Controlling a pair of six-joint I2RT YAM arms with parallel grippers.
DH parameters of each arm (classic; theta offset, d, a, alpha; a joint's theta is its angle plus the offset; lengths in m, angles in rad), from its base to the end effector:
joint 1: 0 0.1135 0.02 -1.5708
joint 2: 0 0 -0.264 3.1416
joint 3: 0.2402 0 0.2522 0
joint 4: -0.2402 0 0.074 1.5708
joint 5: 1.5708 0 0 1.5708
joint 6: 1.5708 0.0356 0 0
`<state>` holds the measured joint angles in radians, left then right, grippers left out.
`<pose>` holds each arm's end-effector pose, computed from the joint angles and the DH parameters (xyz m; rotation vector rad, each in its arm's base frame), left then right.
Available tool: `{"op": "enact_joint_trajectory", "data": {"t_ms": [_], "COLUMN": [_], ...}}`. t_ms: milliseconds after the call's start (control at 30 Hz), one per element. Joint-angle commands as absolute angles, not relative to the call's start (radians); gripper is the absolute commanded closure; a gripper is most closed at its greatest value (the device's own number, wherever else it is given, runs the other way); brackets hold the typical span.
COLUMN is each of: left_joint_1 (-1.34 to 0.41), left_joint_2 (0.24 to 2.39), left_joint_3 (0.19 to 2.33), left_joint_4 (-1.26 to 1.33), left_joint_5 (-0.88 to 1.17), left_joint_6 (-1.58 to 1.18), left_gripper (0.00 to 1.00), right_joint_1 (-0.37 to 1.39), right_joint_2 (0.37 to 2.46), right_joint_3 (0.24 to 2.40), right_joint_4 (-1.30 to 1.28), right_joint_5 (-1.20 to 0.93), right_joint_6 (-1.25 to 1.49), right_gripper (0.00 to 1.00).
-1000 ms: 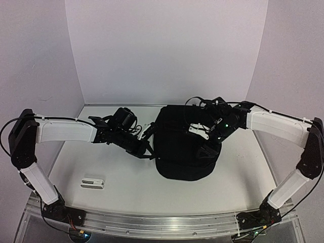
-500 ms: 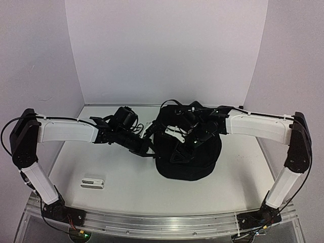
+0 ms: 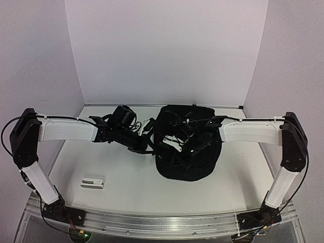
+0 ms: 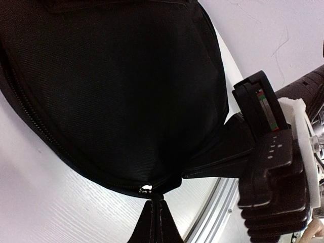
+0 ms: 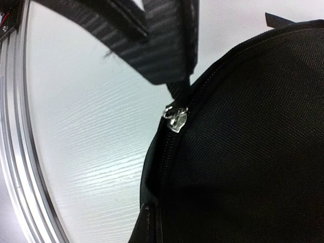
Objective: Pack the student bag
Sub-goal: Zip the student bag at the center of the board.
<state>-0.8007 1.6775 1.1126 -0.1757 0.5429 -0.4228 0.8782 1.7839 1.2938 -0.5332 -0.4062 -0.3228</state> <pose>0.2404 -0.2743 0.2250 0.7692 2.3931 -1.2000 0.2291 0.2982 0.2181 -1.6140 2.0871 0.7244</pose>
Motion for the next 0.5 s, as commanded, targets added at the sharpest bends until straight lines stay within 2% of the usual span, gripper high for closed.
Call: {"op": "enact_joint_trajectory", "data": {"t_ms": [0,467], "left_joint_1": [-0.754,-0.614], "left_joint_2": [1.669,1.751], "left_joint_3": [1.136,1.234], "left_joint_4": [-0.138,-0.142], "left_joint_5": [0.468,0.379], "left_joint_6": [-0.442,-0.438], "left_gripper": [1.00,1.00], "right_joint_1": [0.880,0.890], "right_joint_2": [1.685,1.637], "right_joint_3": [1.230,1.114], "right_joint_4": [-0.556,-0.627], "right_joint_5": [-0.454,-0.532], "right_joint_6": [-0.317,-0.389], "right_gripper": [1.00,1.00]}}
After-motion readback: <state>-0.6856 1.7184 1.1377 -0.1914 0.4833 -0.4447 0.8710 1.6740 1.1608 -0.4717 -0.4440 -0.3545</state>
